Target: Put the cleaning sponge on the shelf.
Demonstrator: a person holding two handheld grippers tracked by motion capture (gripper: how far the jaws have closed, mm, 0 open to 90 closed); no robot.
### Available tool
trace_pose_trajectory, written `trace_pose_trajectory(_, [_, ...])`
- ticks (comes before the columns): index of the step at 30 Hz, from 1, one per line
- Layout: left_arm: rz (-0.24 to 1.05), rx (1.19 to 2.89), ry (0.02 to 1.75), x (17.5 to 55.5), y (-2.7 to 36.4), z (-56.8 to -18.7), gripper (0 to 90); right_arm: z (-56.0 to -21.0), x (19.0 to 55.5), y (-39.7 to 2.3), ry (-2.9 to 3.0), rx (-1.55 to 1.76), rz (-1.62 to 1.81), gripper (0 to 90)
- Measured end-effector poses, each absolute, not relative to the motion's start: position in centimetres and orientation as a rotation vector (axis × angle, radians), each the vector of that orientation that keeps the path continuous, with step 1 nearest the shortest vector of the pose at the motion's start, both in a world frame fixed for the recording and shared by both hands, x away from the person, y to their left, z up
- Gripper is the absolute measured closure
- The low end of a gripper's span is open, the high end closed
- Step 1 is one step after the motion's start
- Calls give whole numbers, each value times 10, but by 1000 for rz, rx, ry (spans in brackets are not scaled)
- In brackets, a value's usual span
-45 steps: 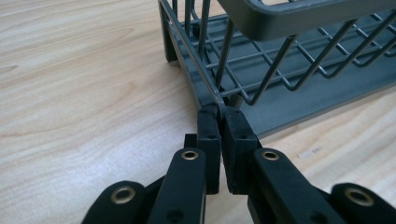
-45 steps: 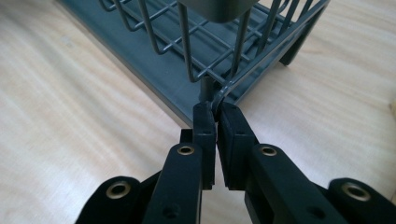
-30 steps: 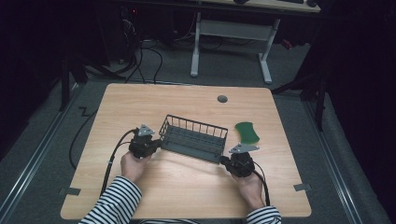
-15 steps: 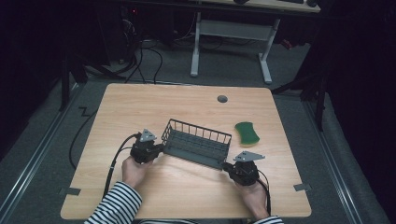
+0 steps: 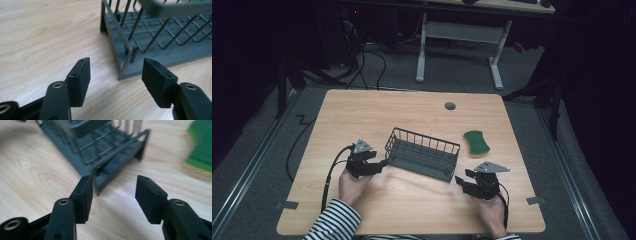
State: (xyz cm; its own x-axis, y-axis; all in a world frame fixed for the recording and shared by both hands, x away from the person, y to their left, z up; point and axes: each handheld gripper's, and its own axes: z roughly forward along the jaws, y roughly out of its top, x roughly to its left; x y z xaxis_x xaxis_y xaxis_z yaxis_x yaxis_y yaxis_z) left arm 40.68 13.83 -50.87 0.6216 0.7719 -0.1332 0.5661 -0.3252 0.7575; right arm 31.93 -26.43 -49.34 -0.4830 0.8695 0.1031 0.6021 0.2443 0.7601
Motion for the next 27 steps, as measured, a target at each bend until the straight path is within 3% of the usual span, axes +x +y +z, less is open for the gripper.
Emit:
trace_pose_trajectory(13, [375,2041,1141,401,168,-524,348,-481,339,-304,2027,1464,1083,417])
trace_pose_trajectory(27, [466,1999,1199,397,188,-536,336,-455,404,-305,2021,1525,856,345])
